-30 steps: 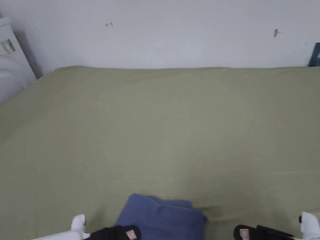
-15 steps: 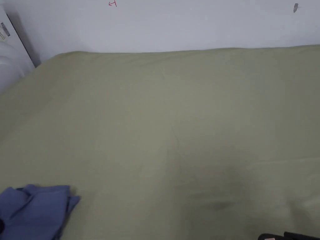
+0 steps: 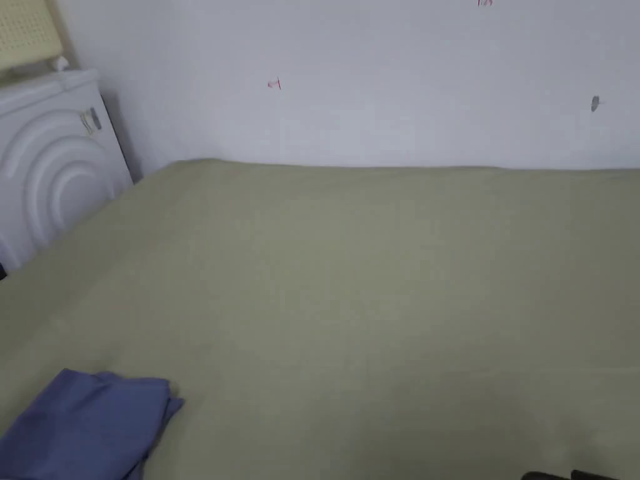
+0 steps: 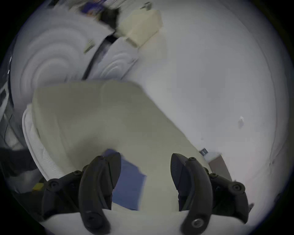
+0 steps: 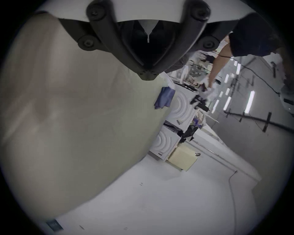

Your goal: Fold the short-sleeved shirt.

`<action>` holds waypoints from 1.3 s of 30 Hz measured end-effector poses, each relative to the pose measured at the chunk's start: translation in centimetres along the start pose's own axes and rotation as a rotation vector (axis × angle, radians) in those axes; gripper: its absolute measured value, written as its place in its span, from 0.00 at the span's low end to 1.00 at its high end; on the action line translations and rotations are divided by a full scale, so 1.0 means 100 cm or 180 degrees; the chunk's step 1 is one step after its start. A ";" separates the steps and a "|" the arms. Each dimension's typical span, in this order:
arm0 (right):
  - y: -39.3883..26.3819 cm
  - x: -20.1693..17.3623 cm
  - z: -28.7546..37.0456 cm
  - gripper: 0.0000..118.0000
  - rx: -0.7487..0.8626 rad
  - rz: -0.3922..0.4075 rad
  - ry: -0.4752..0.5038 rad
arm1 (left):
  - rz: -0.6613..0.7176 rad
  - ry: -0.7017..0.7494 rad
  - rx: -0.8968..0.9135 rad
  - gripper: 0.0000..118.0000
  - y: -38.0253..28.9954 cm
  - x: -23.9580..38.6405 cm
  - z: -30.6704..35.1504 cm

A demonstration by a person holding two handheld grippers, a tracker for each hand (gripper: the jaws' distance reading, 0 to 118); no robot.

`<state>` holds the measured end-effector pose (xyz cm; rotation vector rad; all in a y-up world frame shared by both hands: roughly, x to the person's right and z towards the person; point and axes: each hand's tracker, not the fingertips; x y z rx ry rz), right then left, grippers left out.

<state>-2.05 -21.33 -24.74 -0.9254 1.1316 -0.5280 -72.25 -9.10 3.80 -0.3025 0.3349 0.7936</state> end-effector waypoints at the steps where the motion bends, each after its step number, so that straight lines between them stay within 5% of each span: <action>1: 0.002 -0.012 0.011 0.01 0.0040 0.0165 -0.0210 | -0.0305 -0.0038 -0.0058 0.59 -0.009 0.033 0.007; 5: 0.006 -0.039 0.053 0.01 0.0229 0.0590 -0.0733 | -0.1341 0.0149 -0.0398 0.59 -0.080 0.130 -0.009; 9: 0.009 -0.045 0.084 0.01 0.0409 0.0656 -0.0966 | -0.1480 -0.0071 -0.0641 0.54 -0.180 0.192 -0.053; 10: 0.009 -0.048 0.090 0.01 0.0490 0.0730 -0.1112 | -0.1497 -0.0125 -0.0675 0.41 -0.205 0.209 -0.062; 11: 0.010 -0.052 0.094 0.01 0.0543 0.0778 -0.1262 | -0.1577 -0.0159 -0.0644 0.11 -0.239 0.239 -0.060; 12: 0.010 -0.053 0.096 0.01 0.0568 0.0812 -0.1393 | -0.1625 -0.0191 -0.0639 0.01 -0.259 0.255 -0.066; 19: -0.014 -0.090 0.084 0.01 0.1179 0.1690 -0.3050 | -0.2324 0.0392 -0.0304 0.00 -0.356 0.364 -0.075; 23: -0.015 -0.086 0.078 0.01 0.1464 0.1519 -0.2998 | -0.2288 0.0213 -0.0238 0.00 -0.367 0.390 -0.070; 28: -0.006 -0.117 0.097 0.02 0.1700 0.1605 -0.3192 | -0.2298 0.0080 -0.0015 0.00 -0.358 0.401 -0.055; 29: -0.005 -0.123 0.100 0.12 0.1802 0.1636 -0.3220 | -0.2183 0.0024 0.0076 0.06 -0.352 0.404 -0.050; 30: -0.004 -0.129 0.104 0.33 0.1979 0.1632 -0.3306 | -0.2166 -0.0058 0.0138 0.23 -0.345 0.408 -0.045; 31: -0.002 -0.134 0.107 0.60 0.2064 0.1668 -0.3270 | -0.2175 -0.0126 0.0112 0.50 -0.337 0.409 -0.043; 32: 0.000 -0.138 0.109 0.69 0.2183 0.1676 -0.3292 | -0.2180 -0.0139 0.0153 0.91 -0.333 0.413 -0.039; 33: -0.001 -0.146 0.113 0.69 0.2395 0.1782 -0.3330 | -0.2235 -0.0007 0.0337 1.00 -0.331 0.420 -0.037; 36: -0.002 -0.159 0.122 0.69 0.2807 0.2112 -0.2965 | -0.2464 0.0043 0.0988 1.00 -0.329 0.429 -0.018; 39: 0.003 -0.170 0.121 0.69 0.2654 0.2216 -0.2997 | -0.2483 0.0019 0.0943 1.00 -0.322 0.426 -0.019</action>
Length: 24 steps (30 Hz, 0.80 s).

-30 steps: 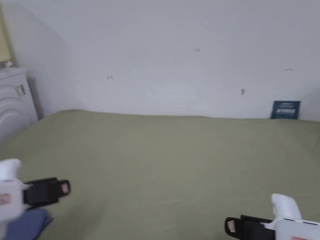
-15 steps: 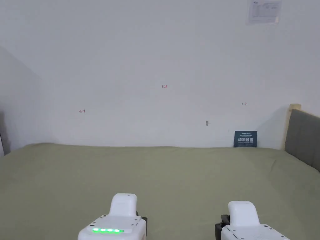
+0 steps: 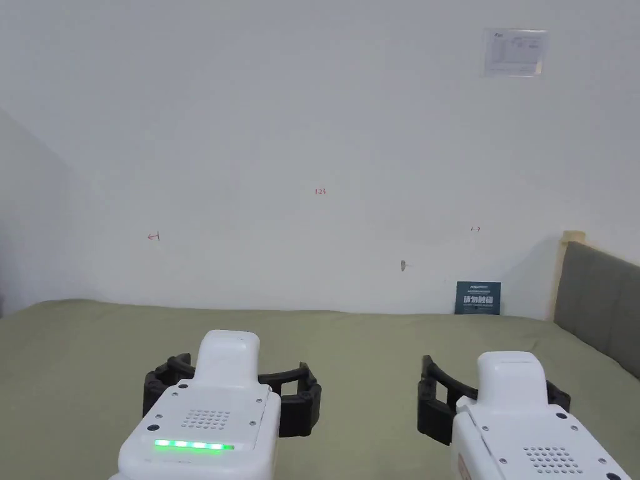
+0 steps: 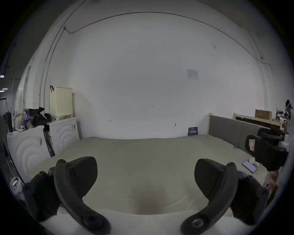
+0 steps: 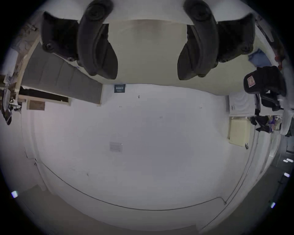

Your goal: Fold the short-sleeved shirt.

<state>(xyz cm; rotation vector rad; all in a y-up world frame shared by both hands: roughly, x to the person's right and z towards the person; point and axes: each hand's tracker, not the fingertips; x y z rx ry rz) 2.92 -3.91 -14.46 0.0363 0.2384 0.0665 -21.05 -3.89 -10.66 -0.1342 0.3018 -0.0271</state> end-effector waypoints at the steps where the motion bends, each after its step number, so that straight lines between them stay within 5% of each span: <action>1: 0.001 -0.002 -0.002 0.69 -0.0004 0.0021 0.0005 | 0.0008 0.0002 -0.0006 1.00 -0.001 -0.001 -0.003; 24: 0.000 0.002 -0.013 0.69 -0.0088 -0.0058 -0.0081 | 0.0211 0.0019 -0.0083 1.00 0.006 -0.006 -0.001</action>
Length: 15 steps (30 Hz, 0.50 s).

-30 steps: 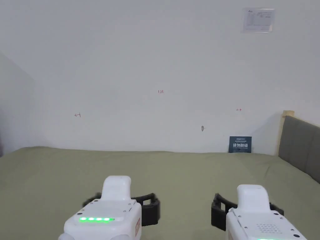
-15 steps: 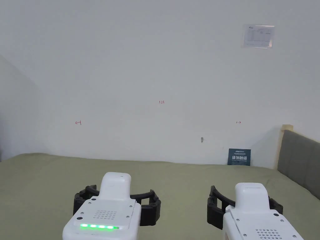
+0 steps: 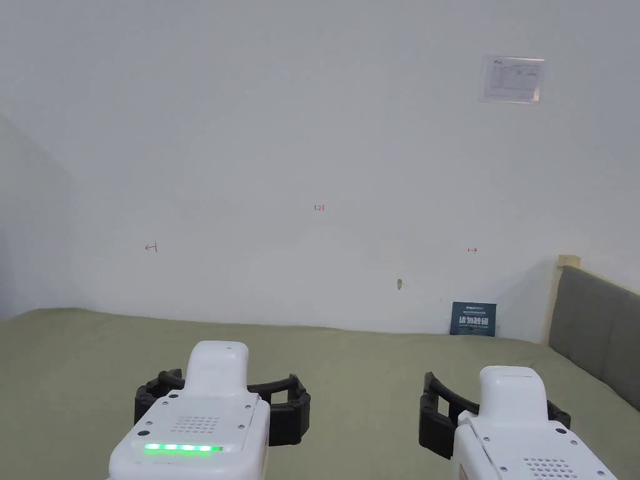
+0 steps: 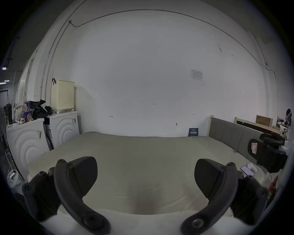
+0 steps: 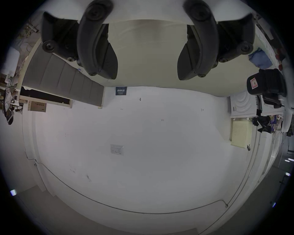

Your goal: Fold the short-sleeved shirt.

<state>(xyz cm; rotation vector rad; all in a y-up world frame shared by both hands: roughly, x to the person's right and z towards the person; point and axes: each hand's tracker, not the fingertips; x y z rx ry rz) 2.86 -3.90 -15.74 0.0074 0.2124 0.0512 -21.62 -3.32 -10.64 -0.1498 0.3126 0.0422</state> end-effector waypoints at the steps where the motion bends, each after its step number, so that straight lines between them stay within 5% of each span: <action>1: 0.001 0.000 0.000 0.69 -0.0009 -0.0006 0.0001 | -0.0005 0.0010 -0.0002 1.00 0.000 0.000 -0.001; 15: 0.001 0.010 -0.003 0.69 0.0160 -0.0243 0.0083 | 0.0031 0.0079 -0.0140 1.00 -0.005 -0.008 -0.010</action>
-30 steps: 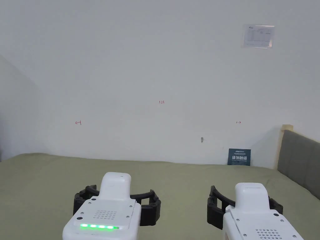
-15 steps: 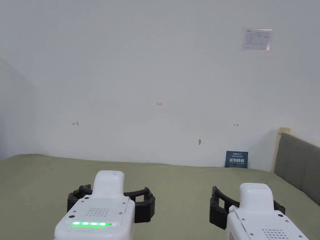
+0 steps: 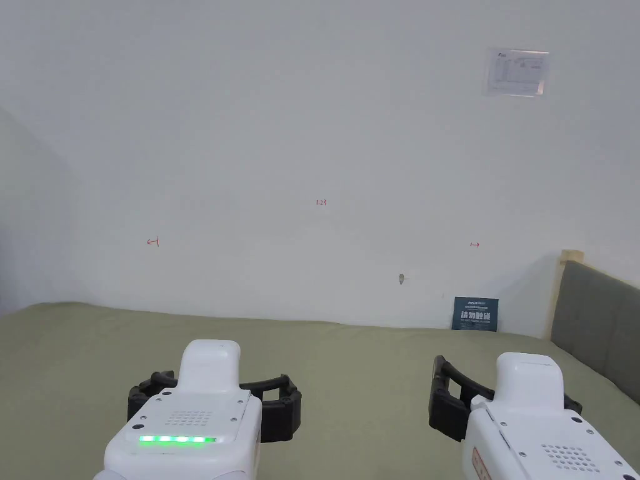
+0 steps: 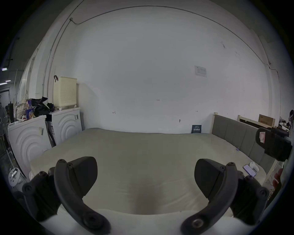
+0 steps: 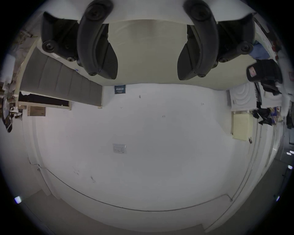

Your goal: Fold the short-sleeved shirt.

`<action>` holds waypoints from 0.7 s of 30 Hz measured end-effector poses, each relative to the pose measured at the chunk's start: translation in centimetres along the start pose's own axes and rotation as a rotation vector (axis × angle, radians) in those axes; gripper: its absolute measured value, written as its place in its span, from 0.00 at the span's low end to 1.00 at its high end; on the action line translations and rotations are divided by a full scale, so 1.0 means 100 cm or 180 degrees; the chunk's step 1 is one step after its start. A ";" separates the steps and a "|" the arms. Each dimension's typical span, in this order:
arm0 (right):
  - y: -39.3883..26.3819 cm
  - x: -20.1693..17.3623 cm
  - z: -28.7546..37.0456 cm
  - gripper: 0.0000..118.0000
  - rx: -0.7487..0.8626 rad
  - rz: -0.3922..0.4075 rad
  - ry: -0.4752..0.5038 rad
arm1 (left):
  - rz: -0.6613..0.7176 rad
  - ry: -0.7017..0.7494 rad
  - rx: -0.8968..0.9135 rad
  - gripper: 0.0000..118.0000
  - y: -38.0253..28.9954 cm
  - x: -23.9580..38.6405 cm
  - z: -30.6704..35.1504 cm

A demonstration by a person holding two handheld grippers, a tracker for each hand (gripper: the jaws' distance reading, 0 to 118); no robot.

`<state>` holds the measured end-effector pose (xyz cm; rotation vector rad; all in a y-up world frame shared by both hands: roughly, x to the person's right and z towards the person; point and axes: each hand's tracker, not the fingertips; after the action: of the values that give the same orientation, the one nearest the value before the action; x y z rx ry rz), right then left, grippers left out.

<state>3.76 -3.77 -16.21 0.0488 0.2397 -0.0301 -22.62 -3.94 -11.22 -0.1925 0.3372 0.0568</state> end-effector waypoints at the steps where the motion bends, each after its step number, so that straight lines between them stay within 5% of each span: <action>1: -0.001 0.002 0.001 0.69 0.0049 -0.0068 0.0087 | 0.0014 -0.0004 -0.0003 1.00 -0.001 0.000 0.001; 11: -0.015 0.009 0.010 0.69 -0.0012 -0.0247 0.0284 | 0.0023 -0.0010 -0.0053 1.00 -0.005 -0.001 -0.001; 16: -0.013 0.002 0.012 0.69 -0.0024 0.0036 0.0131 | 0.0032 -0.0040 -0.0053 1.00 -0.004 0.000 0.003; 21: -0.014 0.008 0.012 0.69 -0.0027 -0.0094 0.0162 | -0.0008 -0.0028 -0.0047 1.00 -0.003 0.002 0.003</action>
<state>4.81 -5.24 -15.31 0.0376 0.2916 -0.0571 -22.28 -4.21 -10.99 -0.2071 0.3279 0.0576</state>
